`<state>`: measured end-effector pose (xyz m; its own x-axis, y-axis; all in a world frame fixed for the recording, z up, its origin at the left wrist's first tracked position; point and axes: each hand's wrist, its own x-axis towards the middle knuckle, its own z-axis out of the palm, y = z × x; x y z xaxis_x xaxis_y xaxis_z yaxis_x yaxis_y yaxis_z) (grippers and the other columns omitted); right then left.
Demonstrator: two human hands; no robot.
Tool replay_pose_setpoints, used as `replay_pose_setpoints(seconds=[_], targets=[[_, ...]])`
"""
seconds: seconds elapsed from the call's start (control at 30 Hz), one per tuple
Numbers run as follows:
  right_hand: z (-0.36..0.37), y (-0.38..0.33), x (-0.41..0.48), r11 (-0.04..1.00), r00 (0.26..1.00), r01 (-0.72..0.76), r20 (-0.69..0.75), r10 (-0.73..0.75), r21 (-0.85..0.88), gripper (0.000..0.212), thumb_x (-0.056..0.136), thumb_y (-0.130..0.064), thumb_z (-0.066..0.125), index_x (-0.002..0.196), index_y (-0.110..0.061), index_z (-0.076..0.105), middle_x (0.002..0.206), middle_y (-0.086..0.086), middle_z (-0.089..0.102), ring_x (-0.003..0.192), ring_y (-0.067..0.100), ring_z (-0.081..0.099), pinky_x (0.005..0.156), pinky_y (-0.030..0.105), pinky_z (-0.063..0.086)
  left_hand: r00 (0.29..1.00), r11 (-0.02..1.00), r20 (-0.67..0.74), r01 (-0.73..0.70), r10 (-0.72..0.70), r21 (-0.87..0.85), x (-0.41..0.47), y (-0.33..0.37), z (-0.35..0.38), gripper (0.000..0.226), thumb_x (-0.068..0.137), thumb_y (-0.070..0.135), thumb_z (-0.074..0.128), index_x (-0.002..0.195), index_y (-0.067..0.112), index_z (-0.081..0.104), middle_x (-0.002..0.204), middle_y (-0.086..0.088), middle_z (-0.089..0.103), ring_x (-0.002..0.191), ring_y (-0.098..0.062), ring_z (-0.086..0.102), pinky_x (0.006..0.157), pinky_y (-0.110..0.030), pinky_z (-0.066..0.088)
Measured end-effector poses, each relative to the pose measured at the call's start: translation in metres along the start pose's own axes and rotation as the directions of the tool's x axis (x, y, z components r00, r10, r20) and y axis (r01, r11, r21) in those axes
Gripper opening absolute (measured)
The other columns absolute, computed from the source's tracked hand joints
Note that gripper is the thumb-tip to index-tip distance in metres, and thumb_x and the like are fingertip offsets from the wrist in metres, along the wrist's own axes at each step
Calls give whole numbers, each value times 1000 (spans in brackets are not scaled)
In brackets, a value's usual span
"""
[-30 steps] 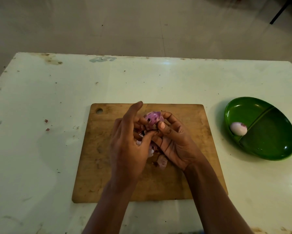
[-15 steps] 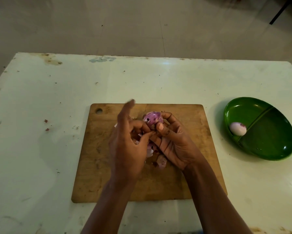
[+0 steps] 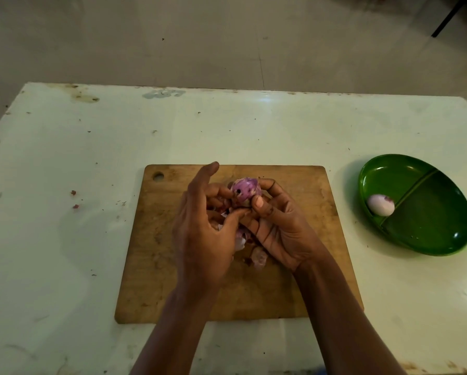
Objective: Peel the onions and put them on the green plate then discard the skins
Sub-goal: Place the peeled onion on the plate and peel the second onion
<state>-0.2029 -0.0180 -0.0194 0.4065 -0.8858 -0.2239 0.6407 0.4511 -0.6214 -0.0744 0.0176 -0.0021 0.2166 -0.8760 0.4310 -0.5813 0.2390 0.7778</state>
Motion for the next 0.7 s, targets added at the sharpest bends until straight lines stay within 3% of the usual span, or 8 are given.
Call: replay_pose_setpoints(seconds=[0.07,0.23,0.4,0.57,0.7], targets=[[-1,0,0,1000,1000,-1,2,1,-5,65,53,-14,92,108,-4,58,113,23,65,94,31,69,81,37,58,1000,1000,0,1,-1,14,0,0,0,84,66,4,83,132,24,36,98,-4,66,84,-9,64,79,-4,45],[0,-1,-1,1000,1000,-4,21,4,12,61,54,-11,91,105,-5,58,110,23,66,92,31,70,78,36,60,999,998,5,-45,44,52,0,0,-1,80,64,1,83,126,23,38,94,-8,67,83,-15,64,77,-9,47],[0,-2,-2,999,999,9,31,-11,40,64,54,-11,90,107,-5,55,102,18,70,85,27,71,71,33,60,990,986,11,-143,142,86,-4,2,1,70,67,0,80,122,17,41,93,-14,68,80,-22,68,63,-30,59],[-1,1,-1,996,999,41,5,-41,76,73,51,-12,93,111,-4,52,105,20,68,86,27,71,72,32,60,994,995,-35,-100,101,15,-3,-4,3,66,69,12,79,123,18,41,87,-3,65,81,-10,63,74,-15,52],[-5,-1,1,978,997,77,-1,-78,196,79,58,-17,92,122,2,49,108,22,66,88,27,71,72,32,59,996,995,-76,-59,53,-77,0,-5,2,30,84,30,64,102,7,61,82,-5,65,74,-6,61,65,-10,49]])
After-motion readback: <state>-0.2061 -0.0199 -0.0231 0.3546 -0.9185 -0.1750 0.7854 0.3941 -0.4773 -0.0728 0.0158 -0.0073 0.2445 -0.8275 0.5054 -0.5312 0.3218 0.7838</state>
